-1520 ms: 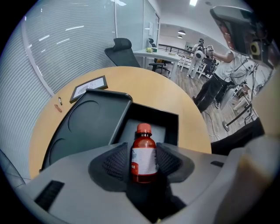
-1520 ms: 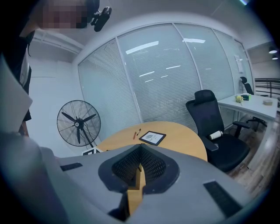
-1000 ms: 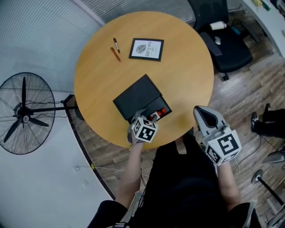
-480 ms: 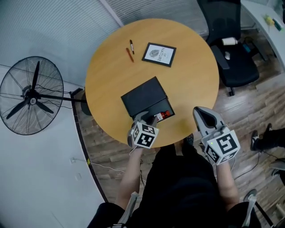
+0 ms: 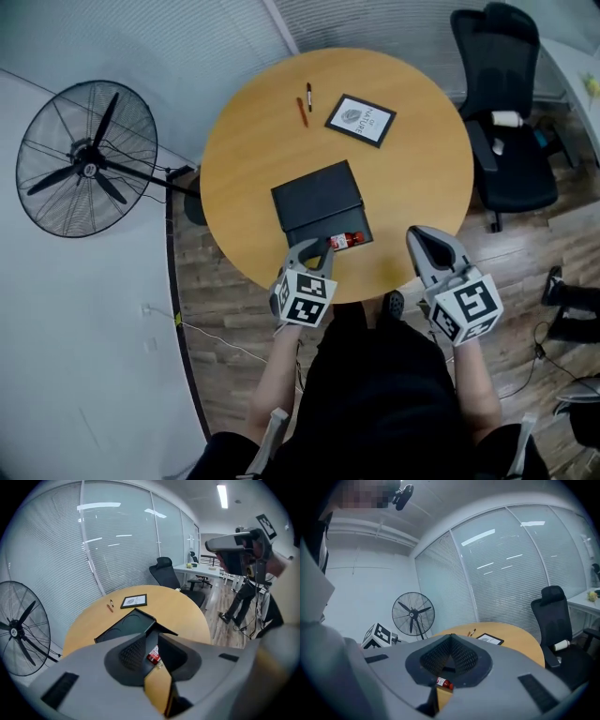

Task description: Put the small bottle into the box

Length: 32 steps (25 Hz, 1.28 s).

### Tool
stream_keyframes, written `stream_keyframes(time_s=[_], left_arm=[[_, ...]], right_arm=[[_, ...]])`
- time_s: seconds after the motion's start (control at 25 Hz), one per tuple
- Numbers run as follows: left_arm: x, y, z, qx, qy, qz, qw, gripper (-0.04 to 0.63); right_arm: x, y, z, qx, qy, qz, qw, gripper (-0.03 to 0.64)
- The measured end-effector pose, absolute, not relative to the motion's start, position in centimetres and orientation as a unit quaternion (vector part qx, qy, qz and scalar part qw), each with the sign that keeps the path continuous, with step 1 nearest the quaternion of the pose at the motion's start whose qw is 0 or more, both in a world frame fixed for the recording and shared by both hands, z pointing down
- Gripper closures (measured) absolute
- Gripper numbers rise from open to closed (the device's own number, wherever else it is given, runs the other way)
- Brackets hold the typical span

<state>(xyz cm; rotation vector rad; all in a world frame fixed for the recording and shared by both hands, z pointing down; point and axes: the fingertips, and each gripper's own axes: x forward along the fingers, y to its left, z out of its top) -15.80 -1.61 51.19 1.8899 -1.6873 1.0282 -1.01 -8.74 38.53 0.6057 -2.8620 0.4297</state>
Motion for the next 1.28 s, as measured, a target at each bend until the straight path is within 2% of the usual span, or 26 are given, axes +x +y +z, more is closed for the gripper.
stream_keyframes(time_s=[0.96,1.28], left_arm=[[-11.9,3.5,38.5,0.649,-0.728,0.192,0.110,0.597],[-11.4,4.6,37.0,0.649,-0.739,0.137,0.115,0.597]], right_arm=[[0.1,-5.0,36.8,0.122,-0.983,0.107,0.089,0.607],[0.5,-4.6,36.5,0.112,-0.985,0.099,0.087,0.607]])
